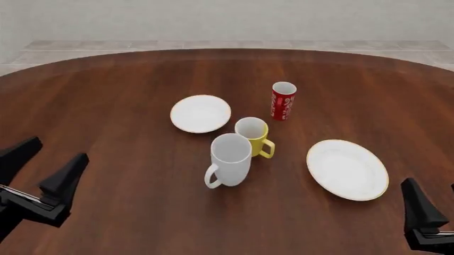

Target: Put the white mug on the left plate.

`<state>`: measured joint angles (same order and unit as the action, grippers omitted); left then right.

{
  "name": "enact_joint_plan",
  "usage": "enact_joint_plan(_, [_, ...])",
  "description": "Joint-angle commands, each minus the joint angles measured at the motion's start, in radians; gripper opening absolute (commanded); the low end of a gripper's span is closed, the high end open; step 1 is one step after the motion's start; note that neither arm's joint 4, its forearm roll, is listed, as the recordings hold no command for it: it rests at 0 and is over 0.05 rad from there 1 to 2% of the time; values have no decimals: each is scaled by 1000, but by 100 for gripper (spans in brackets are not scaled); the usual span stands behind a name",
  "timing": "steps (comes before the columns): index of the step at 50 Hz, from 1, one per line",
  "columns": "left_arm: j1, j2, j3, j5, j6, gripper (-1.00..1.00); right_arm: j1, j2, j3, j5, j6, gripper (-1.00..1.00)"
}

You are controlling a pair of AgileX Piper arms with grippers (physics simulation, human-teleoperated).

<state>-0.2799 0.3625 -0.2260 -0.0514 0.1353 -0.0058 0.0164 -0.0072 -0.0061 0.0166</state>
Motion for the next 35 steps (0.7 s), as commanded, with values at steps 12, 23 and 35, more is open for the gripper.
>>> enact_joint_plan(12, [-150,163,-65,-36,15,100,4,12,2,-9,0,100])
enact_joint_plan(23, [-201,233,-86,-54,-7,100,5,4,2,-3,2,100])
enact_joint_plan(35, [-237,304,-133,-54,-30,100,2,5,1,-3,6,100])
